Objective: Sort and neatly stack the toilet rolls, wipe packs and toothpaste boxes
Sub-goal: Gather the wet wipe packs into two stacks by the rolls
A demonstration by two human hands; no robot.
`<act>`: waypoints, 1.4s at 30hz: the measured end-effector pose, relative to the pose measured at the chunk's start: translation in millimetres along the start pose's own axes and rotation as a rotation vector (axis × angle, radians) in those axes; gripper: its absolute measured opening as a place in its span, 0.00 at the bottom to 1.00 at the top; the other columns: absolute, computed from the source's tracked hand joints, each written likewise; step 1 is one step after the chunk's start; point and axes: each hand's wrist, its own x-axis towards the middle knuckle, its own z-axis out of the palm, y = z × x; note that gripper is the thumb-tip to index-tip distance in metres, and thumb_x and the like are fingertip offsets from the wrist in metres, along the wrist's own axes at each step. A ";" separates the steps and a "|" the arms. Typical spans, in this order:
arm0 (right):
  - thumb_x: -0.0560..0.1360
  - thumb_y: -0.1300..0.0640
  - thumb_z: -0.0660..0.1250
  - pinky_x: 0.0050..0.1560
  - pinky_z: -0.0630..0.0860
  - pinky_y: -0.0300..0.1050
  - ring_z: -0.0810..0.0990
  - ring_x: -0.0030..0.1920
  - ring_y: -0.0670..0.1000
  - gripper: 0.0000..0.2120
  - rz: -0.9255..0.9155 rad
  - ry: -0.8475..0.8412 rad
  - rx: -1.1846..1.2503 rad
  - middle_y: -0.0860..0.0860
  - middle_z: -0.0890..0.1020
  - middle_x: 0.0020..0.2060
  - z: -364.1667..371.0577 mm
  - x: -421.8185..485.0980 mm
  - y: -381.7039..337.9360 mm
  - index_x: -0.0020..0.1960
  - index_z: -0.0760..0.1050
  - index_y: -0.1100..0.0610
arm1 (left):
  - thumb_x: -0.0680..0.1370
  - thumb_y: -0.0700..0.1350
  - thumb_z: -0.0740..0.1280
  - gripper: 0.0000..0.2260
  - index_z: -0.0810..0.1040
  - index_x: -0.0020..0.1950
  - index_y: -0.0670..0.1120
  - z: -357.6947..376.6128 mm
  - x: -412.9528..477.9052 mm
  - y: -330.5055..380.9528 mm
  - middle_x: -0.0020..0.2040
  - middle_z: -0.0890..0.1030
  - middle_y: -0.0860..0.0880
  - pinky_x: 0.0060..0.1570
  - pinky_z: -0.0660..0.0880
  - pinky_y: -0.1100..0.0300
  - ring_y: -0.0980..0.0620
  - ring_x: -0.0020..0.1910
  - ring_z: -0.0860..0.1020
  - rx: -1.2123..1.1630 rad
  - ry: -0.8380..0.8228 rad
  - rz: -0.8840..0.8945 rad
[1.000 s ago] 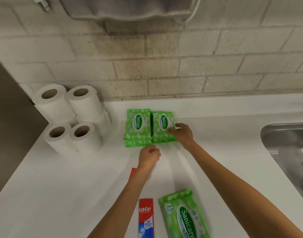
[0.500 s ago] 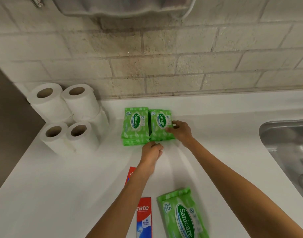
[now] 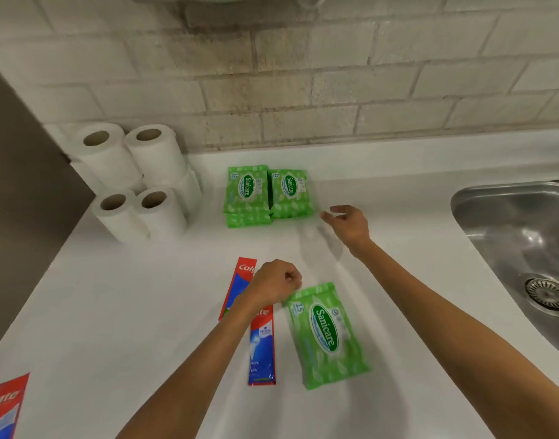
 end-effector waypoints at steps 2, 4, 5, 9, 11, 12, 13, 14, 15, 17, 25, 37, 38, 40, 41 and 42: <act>0.72 0.50 0.71 0.49 0.74 0.46 0.76 0.43 0.51 0.20 0.016 -0.045 0.019 0.53 0.77 0.45 -5.1 -7.5 6.0 0.58 0.76 0.60 | 0.76 0.42 0.65 0.09 0.82 0.52 0.41 4.5 -6.3 0.6 0.53 0.84 0.44 0.54 0.76 0.56 0.47 0.53 0.80 0.010 0.001 -0.013; 0.71 0.51 0.71 0.44 0.73 0.43 0.76 0.41 0.51 0.18 0.034 -0.082 0.058 0.53 0.79 0.45 -10.9 -17.8 11.2 0.55 0.78 0.60 | 0.76 0.42 0.65 0.09 0.82 0.52 0.40 9.5 -13.7 4.3 0.52 0.84 0.43 0.54 0.76 0.57 0.46 0.53 0.81 0.008 0.010 -0.017; 0.71 0.51 0.72 0.43 0.72 0.43 0.76 0.40 0.51 0.17 0.035 -0.098 0.070 0.54 0.79 0.46 -13.5 -22.2 13.2 0.54 0.78 0.61 | 0.76 0.41 0.65 0.09 0.82 0.52 0.40 11.5 -15.8 6.2 0.52 0.84 0.43 0.53 0.75 0.58 0.46 0.53 0.80 0.006 0.015 -0.017; 0.73 0.53 0.70 0.35 0.71 0.38 0.74 0.33 0.47 0.17 0.053 -0.173 0.113 0.53 0.79 0.40 -20.9 -40.7 16.6 0.56 0.78 0.64 | 0.77 0.40 0.64 0.09 0.81 0.52 0.38 17.3 -19.7 9.6 0.54 0.83 0.43 0.52 0.73 0.59 0.46 0.54 0.80 0.018 0.034 -0.043; 0.74 0.54 0.69 0.36 0.71 0.38 0.74 0.34 0.47 0.17 0.075 -0.218 0.119 0.51 0.78 0.36 -24.3 -50.2 19.3 0.56 0.77 0.65 | 0.78 0.40 0.63 0.09 0.81 0.52 0.38 19.3 -20.5 10.2 0.55 0.83 0.43 0.54 0.73 0.58 0.46 0.55 0.79 0.000 0.042 -0.049; 0.74 0.54 0.69 0.37 0.71 0.38 0.74 0.34 0.47 0.17 0.087 -0.242 0.121 0.51 0.78 0.36 -26.1 -54.6 20.8 0.56 0.77 0.65 | 0.78 0.40 0.62 0.09 0.80 0.52 0.38 19.6 -20.7 11.0 0.56 0.82 0.43 0.55 0.73 0.57 0.46 0.56 0.79 -0.015 0.050 -0.048; 0.74 0.54 0.68 0.38 0.72 0.38 0.75 0.35 0.47 0.16 0.099 -0.270 0.128 0.52 0.78 0.37 -27.8 -58.7 22.8 0.56 0.77 0.65 | 0.78 0.40 0.62 0.09 0.79 0.52 0.37 19.3 -20.9 12.3 0.56 0.82 0.43 0.56 0.73 0.57 0.46 0.56 0.79 -0.032 0.059 -0.044; 0.75 0.53 0.68 0.39 0.72 0.38 0.75 0.36 0.48 0.15 0.114 -0.302 0.136 0.54 0.79 0.39 -28.7 -62.7 24.8 0.55 0.77 0.64 | 0.78 0.40 0.62 0.09 0.79 0.53 0.38 17.9 -20.9 13.4 0.56 0.81 0.43 0.56 0.72 0.57 0.47 0.55 0.78 -0.053 0.070 -0.040; 0.75 0.53 0.67 0.40 0.73 0.39 0.76 0.38 0.50 0.14 0.130 -0.337 0.143 0.56 0.80 0.42 -29.6 -66.5 27.5 0.53 0.77 0.63 | 0.79 0.40 0.62 0.09 0.78 0.53 0.38 15.7 -20.7 15.0 0.56 0.81 0.43 0.55 0.72 0.57 0.48 0.53 0.77 -0.077 0.081 -0.035; 0.75 0.50 0.66 0.42 0.75 0.41 0.78 0.43 0.54 0.14 0.166 -0.417 0.153 0.58 0.80 0.47 -31.2 -73.7 32.4 0.52 0.76 0.62 | 0.79 0.41 0.61 0.09 0.77 0.54 0.37 9.5 -20.6 18.5 0.56 0.80 0.42 0.50 0.71 0.58 0.51 0.49 0.75 -0.127 0.096 -0.023; 0.76 0.53 0.65 0.42 0.77 0.40 0.81 0.43 0.50 0.08 0.207 -0.624 0.263 0.52 0.83 0.44 -31.3 -87.9 32.9 0.50 0.77 0.57 | 0.79 0.40 0.62 0.09 0.77 0.53 0.36 -32.4 -11.4 38.1 0.49 0.78 0.42 0.45 0.78 0.50 0.47 0.47 0.76 -0.280 0.252 0.007; 0.74 0.64 0.66 0.34 0.80 0.38 0.85 0.36 0.48 0.06 0.194 -0.583 0.518 0.52 0.86 0.36 -39.0 -58.1 -9.2 0.50 0.78 0.64 | 0.77 0.45 0.67 0.17 0.73 0.61 0.37 -59.4 16.1 43.0 0.55 0.80 0.37 0.46 0.81 0.49 0.42 0.47 0.81 -0.703 0.410 -0.194; 0.75 0.64 0.66 0.33 0.80 0.38 0.85 0.34 0.48 0.06 0.201 -0.554 0.545 0.52 0.86 0.34 -37.7 -54.1 -14.0 0.51 0.78 0.65 | 0.76 0.45 0.68 0.21 0.70 0.64 0.37 -57.4 15.8 44.0 0.55 0.80 0.38 0.39 0.82 0.54 0.45 0.43 0.81 -0.796 0.351 -0.216; 0.75 0.64 0.65 0.30 0.79 0.37 0.85 0.33 0.48 0.11 0.215 -0.494 0.591 0.52 0.86 0.34 -32.5 -45.9 -22.5 0.56 0.76 0.67 | 0.75 0.45 0.69 0.24 0.66 0.67 0.38 -51.6 12.2 46.9 0.57 0.78 0.40 0.30 0.80 0.60 0.48 0.41 0.80 -0.838 0.260 -0.245; 0.75 0.64 0.65 0.30 0.79 0.37 0.85 0.33 0.48 0.13 0.220 -0.466 0.604 0.53 0.86 0.36 -29.6 -42.9 -26.4 0.58 0.75 0.68 | 0.75 0.44 0.70 0.25 0.66 0.68 0.38 -47.7 11.5 47.2 0.57 0.78 0.41 0.30 0.79 0.61 0.48 0.42 0.80 -0.816 0.230 -0.251; 0.75 0.64 0.65 0.30 0.79 0.37 0.84 0.34 0.50 0.14 0.222 -0.438 0.608 0.56 0.86 0.41 -25.8 -39.0 -29.5 0.59 0.74 0.69 | 0.75 0.44 0.70 0.24 0.67 0.67 0.38 -44.3 10.8 47.6 0.56 0.79 0.42 0.30 0.79 0.61 0.48 0.42 0.80 -0.807 0.212 -0.246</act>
